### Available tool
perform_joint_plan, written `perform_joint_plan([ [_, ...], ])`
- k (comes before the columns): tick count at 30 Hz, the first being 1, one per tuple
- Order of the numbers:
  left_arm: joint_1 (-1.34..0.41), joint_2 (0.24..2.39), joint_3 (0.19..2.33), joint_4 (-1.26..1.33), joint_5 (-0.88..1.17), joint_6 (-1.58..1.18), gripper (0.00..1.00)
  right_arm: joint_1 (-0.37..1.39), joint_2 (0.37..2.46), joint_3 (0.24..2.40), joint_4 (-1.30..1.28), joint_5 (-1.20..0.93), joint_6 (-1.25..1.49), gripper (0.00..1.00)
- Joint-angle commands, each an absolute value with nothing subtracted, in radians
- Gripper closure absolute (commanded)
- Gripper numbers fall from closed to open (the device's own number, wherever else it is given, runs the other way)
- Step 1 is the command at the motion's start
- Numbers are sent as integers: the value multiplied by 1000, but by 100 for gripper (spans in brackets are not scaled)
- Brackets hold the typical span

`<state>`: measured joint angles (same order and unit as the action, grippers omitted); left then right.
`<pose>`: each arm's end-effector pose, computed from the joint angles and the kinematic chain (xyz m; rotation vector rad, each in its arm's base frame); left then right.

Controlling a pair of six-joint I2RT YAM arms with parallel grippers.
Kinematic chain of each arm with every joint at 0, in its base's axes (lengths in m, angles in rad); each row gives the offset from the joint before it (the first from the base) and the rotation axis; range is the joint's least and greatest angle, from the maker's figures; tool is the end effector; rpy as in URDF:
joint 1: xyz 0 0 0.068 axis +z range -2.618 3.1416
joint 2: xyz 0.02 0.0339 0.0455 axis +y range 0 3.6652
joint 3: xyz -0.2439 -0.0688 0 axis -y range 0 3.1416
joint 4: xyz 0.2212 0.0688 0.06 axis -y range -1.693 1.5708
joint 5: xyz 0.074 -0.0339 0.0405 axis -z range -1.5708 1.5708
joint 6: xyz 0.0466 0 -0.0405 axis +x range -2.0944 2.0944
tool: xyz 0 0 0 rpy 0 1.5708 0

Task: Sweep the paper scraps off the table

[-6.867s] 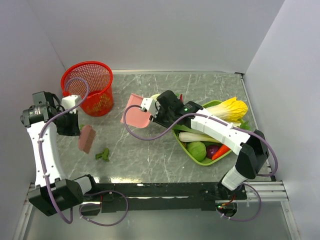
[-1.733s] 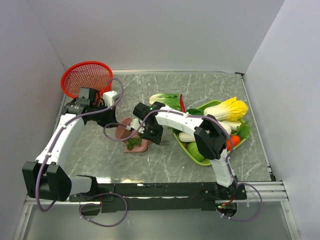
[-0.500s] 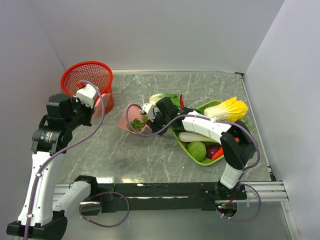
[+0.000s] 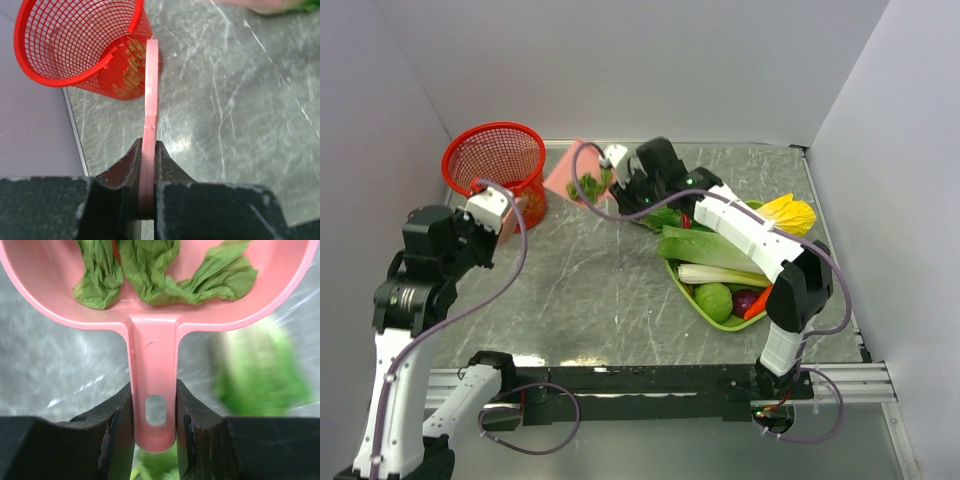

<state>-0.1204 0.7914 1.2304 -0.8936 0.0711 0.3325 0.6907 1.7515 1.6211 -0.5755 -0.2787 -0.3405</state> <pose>0.1302 -0.0191 0.3824 0.4983 1.9625 0.0622 0.2858 0.2528 0.3071 -1.2574 1.9182 0.5002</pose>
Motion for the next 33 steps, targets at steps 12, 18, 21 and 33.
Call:
perform_joint_plan([
  [12, -121, 736, 1071, -1302, 319, 718, 99, 699, 2060, 2287, -761, 27, -293, 100],
  [18, -121, 759, 1020, -1298, 333, 710, 99, 703, 2123, 2382, -744, 78, -278, 100],
  [21, -121, 762, 1019, -1284, 351, 696, 99, 713, 2151, 2422, -730, 103, -290, 100],
  [33, -121, 772, 1068, -1262, 426, 666, 99, 750, 2309, 2559, -470, 262, -434, 100],
])
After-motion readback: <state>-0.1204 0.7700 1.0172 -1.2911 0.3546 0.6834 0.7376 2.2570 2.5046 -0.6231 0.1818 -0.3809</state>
